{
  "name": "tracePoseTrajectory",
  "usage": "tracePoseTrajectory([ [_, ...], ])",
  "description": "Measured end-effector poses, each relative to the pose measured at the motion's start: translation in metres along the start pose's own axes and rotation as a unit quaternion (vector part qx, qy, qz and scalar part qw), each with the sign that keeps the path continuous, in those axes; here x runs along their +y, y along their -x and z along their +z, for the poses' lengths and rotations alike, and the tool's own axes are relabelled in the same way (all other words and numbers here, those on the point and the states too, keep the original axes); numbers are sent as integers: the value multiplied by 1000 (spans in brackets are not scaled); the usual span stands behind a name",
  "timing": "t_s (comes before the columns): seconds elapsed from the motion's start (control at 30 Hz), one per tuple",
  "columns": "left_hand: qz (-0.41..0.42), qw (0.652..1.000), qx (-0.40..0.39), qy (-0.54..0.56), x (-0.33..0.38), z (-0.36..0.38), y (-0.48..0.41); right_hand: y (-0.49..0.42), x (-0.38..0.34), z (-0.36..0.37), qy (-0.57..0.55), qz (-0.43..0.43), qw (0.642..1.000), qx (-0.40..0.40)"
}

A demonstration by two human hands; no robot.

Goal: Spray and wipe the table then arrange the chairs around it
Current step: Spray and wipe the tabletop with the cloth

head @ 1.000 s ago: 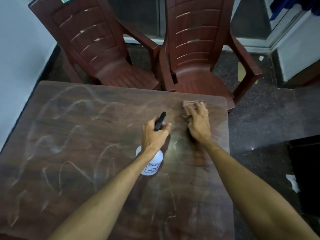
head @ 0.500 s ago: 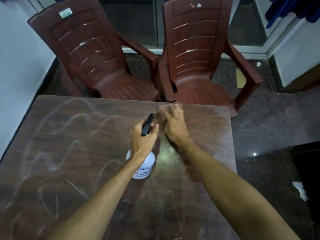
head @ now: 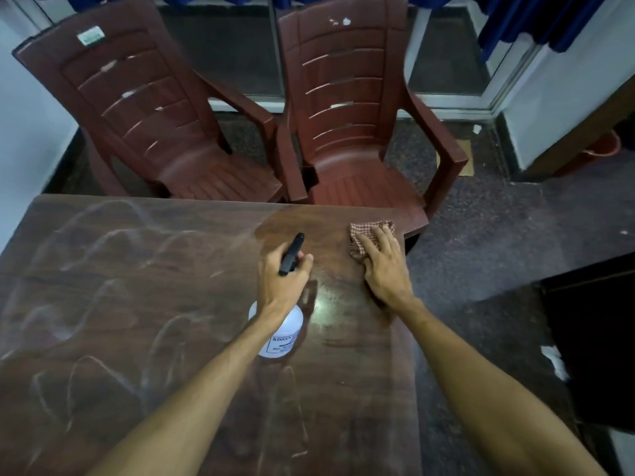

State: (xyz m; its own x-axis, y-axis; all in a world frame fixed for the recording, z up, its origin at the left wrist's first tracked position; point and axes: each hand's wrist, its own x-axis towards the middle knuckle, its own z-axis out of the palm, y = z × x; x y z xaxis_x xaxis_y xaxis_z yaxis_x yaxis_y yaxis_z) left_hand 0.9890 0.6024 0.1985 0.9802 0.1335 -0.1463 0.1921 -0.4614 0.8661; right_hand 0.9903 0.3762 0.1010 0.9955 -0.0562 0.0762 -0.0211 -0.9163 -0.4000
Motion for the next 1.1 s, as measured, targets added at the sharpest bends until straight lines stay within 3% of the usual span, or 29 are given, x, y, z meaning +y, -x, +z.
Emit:
tracePoseTrajectory([
  [0.13, -2, 1000, 14, -3, 7, 0, 20, 27, -9, -8, -42, 82, 996, 14],
  [0.27, -13, 1000, 24, -3, 3, -14, 43, 101, -49, 3, -54, -23, 998, -7],
  [0.43, -68, 996, 50, -15, -21, -53, 52, 71, -91, 11, -114, 175, 978, 24],
  [0.57, -105, 992, 65, -22, -43, -94, 40, 58, -127, 43, -95, 24, 995, -24],
  [0.6, -112, 991, 66, -24, -48, -105, 34, 50, -127, 47, -87, 25, 996, -15],
  [0.7, -121, 989, 79, -25, -65, -144, 14, 15, -142, 58, -97, 142, 984, 49],
  [0.77, -125, 989, 77, -16, -81, -172, -3, -5, -175, 76, -94, 153, 982, 54],
  [0.9, -141, 988, 61, 4, -112, -222, -35, -25, -252, 123, -84, -17, 996, -19],
  [0.93, -146, 987, 62, 7, -119, -234, -45, -35, -263, 128, -79, -28, 996, -16],
  [1.03, -127, 990, 59, 6, -135, -265, -64, -68, -279, 130, -102, 94, 990, 39],
  [1.1, -129, 990, 55, 17, -144, -285, -76, -77, -314, 142, -92, 102, 990, 34],
])
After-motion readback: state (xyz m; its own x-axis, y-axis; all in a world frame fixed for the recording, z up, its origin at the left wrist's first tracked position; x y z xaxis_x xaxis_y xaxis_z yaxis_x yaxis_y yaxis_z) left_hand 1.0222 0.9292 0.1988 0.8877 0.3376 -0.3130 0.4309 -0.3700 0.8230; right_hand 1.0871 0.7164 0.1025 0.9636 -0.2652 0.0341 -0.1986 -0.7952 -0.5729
